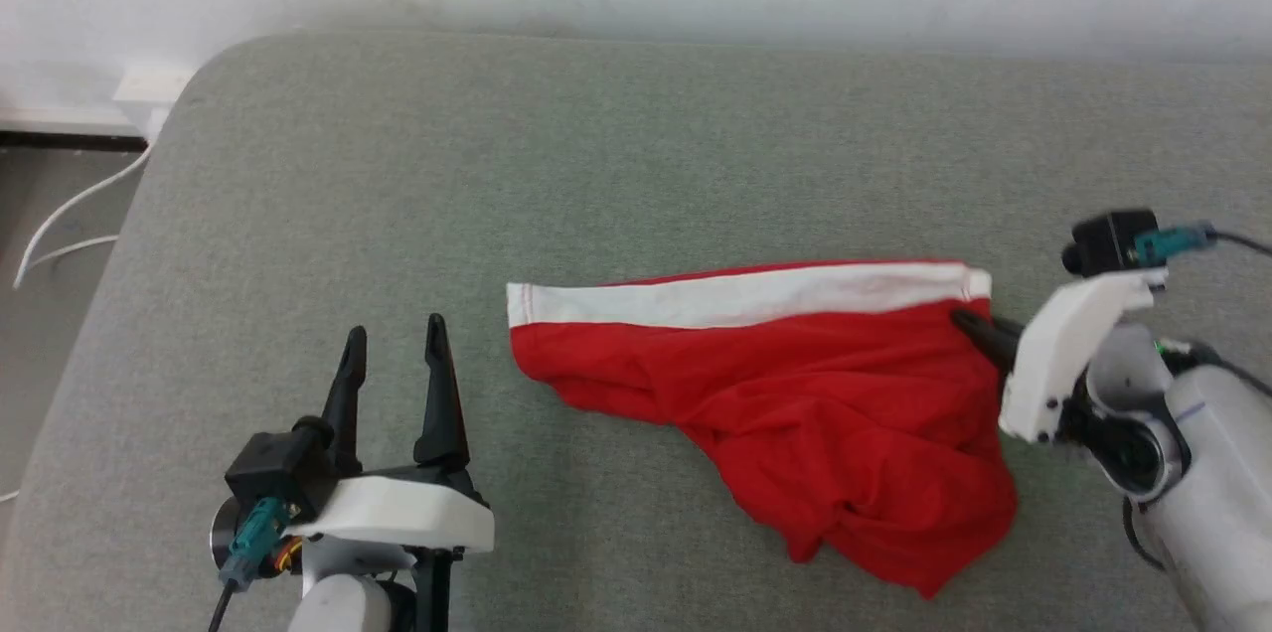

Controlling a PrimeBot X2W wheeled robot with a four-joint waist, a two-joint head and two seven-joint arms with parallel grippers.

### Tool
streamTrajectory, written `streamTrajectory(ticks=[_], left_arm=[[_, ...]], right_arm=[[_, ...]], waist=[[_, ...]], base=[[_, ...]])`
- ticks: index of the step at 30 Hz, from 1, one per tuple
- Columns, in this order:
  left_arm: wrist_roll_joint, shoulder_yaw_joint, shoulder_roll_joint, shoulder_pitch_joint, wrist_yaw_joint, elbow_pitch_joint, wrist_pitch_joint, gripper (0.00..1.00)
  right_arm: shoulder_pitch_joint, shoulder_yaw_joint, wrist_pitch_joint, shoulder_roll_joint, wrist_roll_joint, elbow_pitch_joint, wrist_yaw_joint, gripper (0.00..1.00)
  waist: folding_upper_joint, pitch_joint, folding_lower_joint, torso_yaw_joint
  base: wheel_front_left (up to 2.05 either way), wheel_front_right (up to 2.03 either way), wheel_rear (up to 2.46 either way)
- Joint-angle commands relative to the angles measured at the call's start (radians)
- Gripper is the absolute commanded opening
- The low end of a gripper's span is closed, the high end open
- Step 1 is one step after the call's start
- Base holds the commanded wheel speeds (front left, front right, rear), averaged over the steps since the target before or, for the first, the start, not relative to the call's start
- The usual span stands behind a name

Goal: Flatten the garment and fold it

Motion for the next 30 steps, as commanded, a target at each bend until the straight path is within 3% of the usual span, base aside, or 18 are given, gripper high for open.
streamTrajectory(ticks=[1, 2, 3, 5, 6, 13, 19, 24, 30], left_arm=[[0.009, 0.002, -0.003, -0.006, -0.005, 0.005, -0.005, 1.0], [0.01, 0.002, -0.003, -0.005, -0.007, 0.009, -0.005, 1.0], [0.011, 0.002, -0.003, -0.005, -0.008, 0.013, -0.005, 1.0], [0.013, 0.001, -0.003, -0.006, -0.01, 0.023, -0.005, 1.0], [0.013, 0.002, -0.003, -0.006, -0.01, 0.026, -0.005, 1.0], [0.025, 0.016, -0.003, 0.004, -0.01, 0.061, -0.005, 1.0], [0.039, 0.038, 0.01, 0.014, -0.009, 0.099, -0.005, 1.0], [0.02, 0.045, 0.04, -0.014, -0.036, 0.127, 0.023, 1.0], [-0.006, 0.005, 0.091, -0.167, -0.105, 0.193, 0.215, 1.0]], right_arm=[[0.039, -0.006, -0.009, -0.008, 0.01, 0.008, -0.001, 0.0], [0.054, -0.011, -0.018, -0.011, 0.014, 0.014, -0.001, 0.0], [0.066, -0.021, -0.034, -0.01, 0.018, 0.022, -0.001, 0.07], [0.093, -0.035, -0.065, -0.004, 0.023, 0.038, -0.001, 0.41], [0.103, -0.041, -0.092, 0.002, 0.025, 0.036, -0.001, 1.0], [0.198, -0.066, -0.347, 0.016, -0.025, -0.01, -0.001, 1.0], [0.271, -0.128, -0.564, 0.038, -0.161, -0.057, -0.001, 1.0], [0.327, -0.205, -0.611, 0.101, -0.317, -0.17, -0.001, 1.0], [0.363, -0.275, -0.589, 0.17, -0.435, -0.318, -0.001, 1.0]], waist=[[0.0, -0.012, 0.0, -0.028], [0.0, -0.013, 0.0, -0.034], [0.0, -0.013, 0.0, -0.039], [0.0, -0.017, 0.0, -0.044], [0.0, -0.018, 0.0, -0.047], [0.0, -0.04, 0.0, -0.068], [0.0, -0.07, 0.0, -0.101], [0.0, -0.079, 0.0, -0.135], [0.0, -0.038, 0.0, -0.163]], base=[[0.0, 0.0, 0.0], [0.0, 0.0, 0.0], [0.0, 0.0, 0.0], [0.0, 0.0, 0.0], [0.0, 0.0, 0.0], [0.0, 0.0, 0.0], [0.0, 0.0, 0.0], [0.0, 0.0, 0.0], [0.0, 0.0, 0.0]])
